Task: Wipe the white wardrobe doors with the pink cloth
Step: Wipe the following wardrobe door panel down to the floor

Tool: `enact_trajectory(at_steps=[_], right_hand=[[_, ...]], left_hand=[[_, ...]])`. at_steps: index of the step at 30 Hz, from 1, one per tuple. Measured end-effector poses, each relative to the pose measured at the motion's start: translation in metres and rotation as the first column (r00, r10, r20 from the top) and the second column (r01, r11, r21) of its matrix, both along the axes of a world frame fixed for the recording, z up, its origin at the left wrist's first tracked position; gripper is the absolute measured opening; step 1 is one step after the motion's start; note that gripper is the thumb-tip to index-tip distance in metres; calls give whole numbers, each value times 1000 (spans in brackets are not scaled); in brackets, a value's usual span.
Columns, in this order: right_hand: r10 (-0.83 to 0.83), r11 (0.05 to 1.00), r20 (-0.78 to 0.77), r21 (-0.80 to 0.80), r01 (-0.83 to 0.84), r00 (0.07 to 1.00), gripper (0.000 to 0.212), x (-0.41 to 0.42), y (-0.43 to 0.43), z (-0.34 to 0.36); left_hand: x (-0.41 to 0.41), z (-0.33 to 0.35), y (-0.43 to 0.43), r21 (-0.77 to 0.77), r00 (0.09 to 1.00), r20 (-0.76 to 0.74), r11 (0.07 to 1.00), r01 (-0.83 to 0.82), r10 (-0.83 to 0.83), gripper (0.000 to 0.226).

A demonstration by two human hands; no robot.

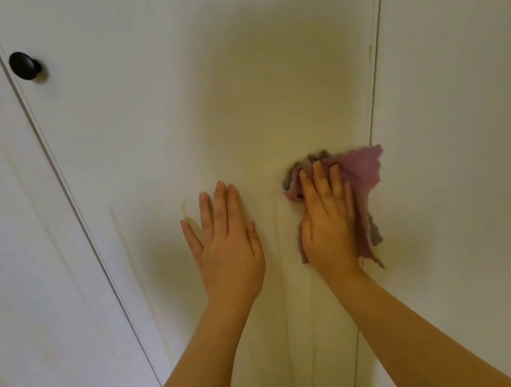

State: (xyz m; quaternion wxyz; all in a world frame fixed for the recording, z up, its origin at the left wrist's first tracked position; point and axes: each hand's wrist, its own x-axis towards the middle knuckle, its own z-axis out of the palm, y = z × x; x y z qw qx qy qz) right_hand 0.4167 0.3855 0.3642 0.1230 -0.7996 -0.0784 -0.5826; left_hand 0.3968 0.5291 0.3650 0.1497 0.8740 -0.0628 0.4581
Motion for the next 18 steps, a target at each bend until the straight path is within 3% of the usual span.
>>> enact_trajectory(at_steps=[4, 9, 12, 15, 18], right_hand=[[-6, 998, -64, -64, 2, 998, 68, -19, 5, -61], [-49, 987, 52, 156, 40, 997, 55, 4, 11, 29], [-136, 990, -16, 34, 136, 991, 60, 1, 13, -26], [-85, 996, -103, 32, 88, 991, 67, -16, 19, -76], [-63, 996, -37, 66, 65, 997, 55, -5, 26, -22]], left_hand=[[2, -7, 3, 34, 1000, 26, 999, 3, -4, 57], [8, -8, 2, 13, 999, 50, 1000, 19, -20, 60], [7, -9, 7, 62, 998, 60, 998, 23, -27, 58], [7, -9, 16, 109, 997, 68, 994, 12, -19, 57], [8, -9, 16, 121, 997, 71, 993, 7, -16, 59]])
